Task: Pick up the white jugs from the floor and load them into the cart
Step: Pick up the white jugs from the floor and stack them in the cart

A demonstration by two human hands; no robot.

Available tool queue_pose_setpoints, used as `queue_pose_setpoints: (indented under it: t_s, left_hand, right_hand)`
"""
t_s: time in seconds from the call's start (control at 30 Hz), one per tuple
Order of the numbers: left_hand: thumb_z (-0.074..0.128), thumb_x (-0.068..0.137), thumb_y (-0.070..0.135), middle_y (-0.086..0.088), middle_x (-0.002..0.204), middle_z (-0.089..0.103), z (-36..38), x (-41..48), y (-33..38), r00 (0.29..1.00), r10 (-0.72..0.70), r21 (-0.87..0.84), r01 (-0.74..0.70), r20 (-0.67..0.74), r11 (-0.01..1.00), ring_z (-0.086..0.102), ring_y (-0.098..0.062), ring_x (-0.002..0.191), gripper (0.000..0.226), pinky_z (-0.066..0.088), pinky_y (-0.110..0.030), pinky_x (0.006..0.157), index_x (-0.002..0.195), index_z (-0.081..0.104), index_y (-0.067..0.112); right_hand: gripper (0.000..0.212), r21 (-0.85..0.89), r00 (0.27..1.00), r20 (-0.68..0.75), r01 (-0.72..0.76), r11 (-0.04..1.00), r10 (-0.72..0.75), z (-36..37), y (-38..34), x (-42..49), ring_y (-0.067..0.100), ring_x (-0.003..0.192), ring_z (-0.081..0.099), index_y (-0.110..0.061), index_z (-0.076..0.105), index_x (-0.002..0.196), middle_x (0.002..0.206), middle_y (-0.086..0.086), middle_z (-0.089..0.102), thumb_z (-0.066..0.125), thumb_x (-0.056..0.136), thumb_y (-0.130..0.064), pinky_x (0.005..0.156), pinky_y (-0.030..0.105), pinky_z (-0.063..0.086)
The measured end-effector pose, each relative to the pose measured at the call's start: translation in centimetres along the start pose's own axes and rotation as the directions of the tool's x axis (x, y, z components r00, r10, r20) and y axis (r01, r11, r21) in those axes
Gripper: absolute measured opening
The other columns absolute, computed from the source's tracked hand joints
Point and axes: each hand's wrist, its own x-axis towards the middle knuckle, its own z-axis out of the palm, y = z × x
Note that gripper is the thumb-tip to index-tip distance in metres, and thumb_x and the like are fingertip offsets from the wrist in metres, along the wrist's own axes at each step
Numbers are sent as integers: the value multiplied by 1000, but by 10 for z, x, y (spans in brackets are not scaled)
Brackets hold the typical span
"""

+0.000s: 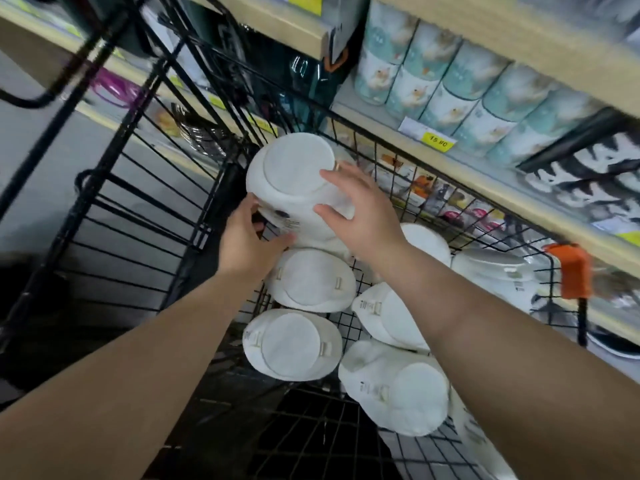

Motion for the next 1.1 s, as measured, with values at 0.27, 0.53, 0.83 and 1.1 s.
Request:
queue_pose_setpoints:
  t_s: [0.27,0.53,0.83,1.1]
  left_hand:
    - [69,88,34,11,122,58,-19,-60,89,963,224,-16,-224,149,974,60,-10,103,46,50,-28,81,131,53,30]
    - [70,87,32,6,125,61,64,-153,200,809,425,-86,-430,406,899,60,-12,107,52,48,-32,98,136,52,27]
    - [71,87,29,5,121,62,249,-337,307,529,579,-224,-588,621,777,62,-14,108,48,48,-35,98,132,55,29]
    - [72,84,11,-3,108,63,423,-508,385,250,617,-343,-650,746,678,59,-16,88,40,46,-14,78,123,61,12]
  right_hand:
    - [42,278,930,-123,-304,911,347,-87,-37,-90,8,98,58,-19,61,126,110,-4,63,71,87,-31,88,20,43]
    - [35,324,813,-392,-316,892,431,-201,-4,-220,13,95,63,-13,67,116,101,-1,67,74,85,-27,96,33,49]
    - [33,372,589,-590,-408,834,552,-349,85,-447,14,100,63,-16,65,117,105,-1,67,70,87,-29,94,35,50]
    - [30,515,255,-711,-445,733,655,-448,157,-637,12,94,63,-20,65,116,106,-1,66,70,87,-28,84,27,50]
